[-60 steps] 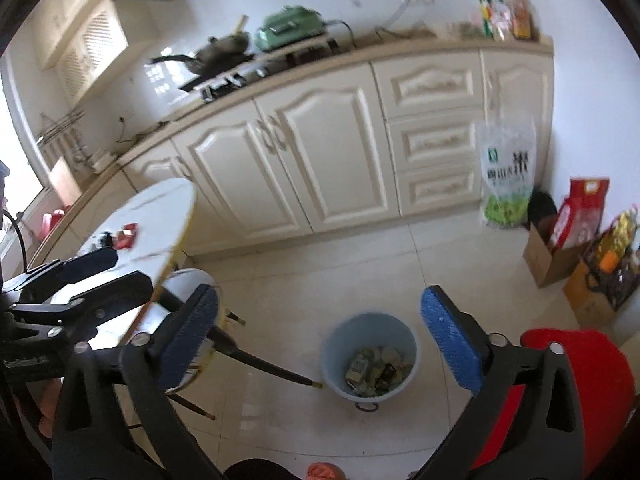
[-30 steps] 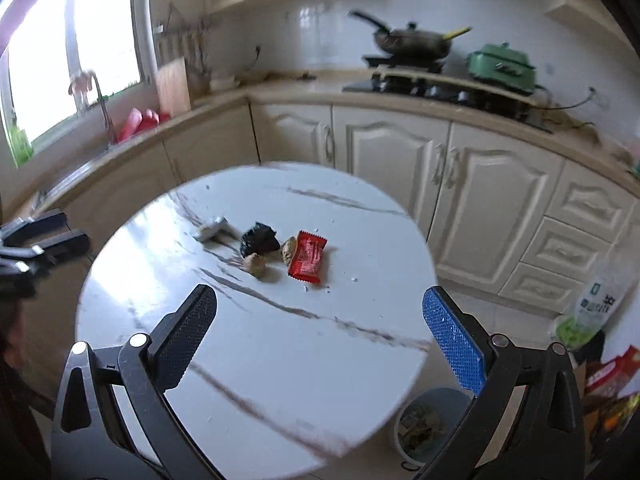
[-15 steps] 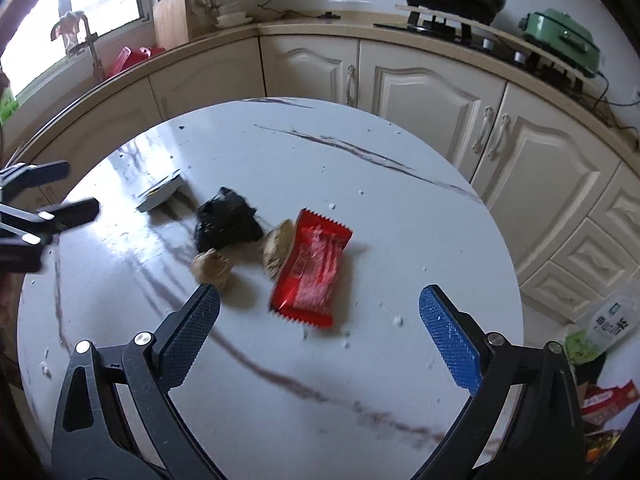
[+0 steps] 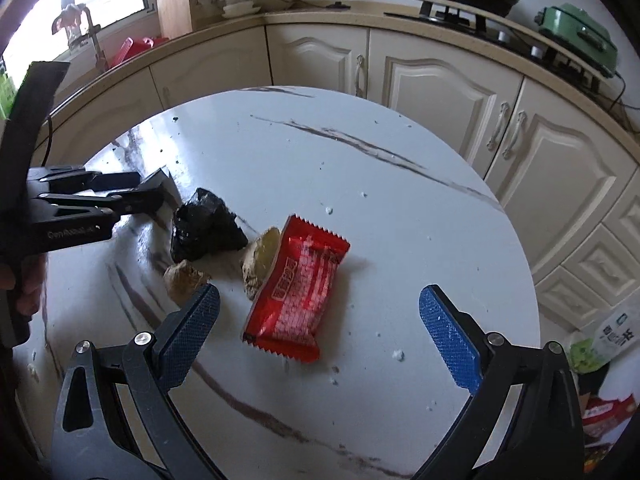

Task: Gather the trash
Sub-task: 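Grasp the small white packet with left tool while right tool grasps the red candy packet, then carry the white packet and red packet toward the blue bin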

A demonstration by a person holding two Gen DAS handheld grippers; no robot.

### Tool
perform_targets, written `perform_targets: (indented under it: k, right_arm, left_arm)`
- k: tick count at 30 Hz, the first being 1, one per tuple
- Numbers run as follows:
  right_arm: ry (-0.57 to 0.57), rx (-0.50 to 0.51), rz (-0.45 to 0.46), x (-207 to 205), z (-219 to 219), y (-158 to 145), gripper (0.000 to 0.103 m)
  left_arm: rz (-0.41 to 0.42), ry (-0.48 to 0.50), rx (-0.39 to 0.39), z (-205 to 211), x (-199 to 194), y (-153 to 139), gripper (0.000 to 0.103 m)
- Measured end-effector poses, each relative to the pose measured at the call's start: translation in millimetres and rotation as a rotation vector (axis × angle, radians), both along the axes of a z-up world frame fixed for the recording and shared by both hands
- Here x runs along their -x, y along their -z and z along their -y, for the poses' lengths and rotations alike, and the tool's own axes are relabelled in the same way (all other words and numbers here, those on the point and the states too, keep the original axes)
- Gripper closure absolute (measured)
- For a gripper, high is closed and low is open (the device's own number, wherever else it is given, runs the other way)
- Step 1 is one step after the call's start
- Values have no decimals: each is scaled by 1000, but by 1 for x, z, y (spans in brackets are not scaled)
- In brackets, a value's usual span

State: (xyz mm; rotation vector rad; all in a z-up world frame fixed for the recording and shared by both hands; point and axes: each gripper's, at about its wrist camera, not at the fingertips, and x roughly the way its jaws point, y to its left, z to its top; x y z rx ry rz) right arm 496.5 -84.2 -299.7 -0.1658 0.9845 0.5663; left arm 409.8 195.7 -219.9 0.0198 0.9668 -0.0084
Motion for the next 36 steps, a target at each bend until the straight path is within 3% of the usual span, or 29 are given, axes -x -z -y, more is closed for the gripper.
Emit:
perform_targets:
  k: [2, 5, 8, 15, 23, 36]
  right_arm:
    - [2, 17, 8, -2, -2, 1, 3]
    - [-20, 32, -10, -3, -6, 5, 24]
    - [-41, 53, -2, 1, -10, 5, 34]
    - [-77, 38, -17, 19, -7, -4, 90]
    - [-47, -107, -52, 52, 24, -17, 92]
    - [-35, -284, 27, 144, 94, -73, 92]
  left_arm:
    - [0, -2, 6, -4, 3, -2, 79]
    - [2, 6, 25, -9, 9, -10, 92]
    - [-10, 12, 26, -9, 21, -17, 92]
    - [7, 8, 51, -2, 61, -36, 92]
    - [67, 34, 79, 25, 124, -68, 92]
    - [139, 144, 129, 123, 190, -105, 92]
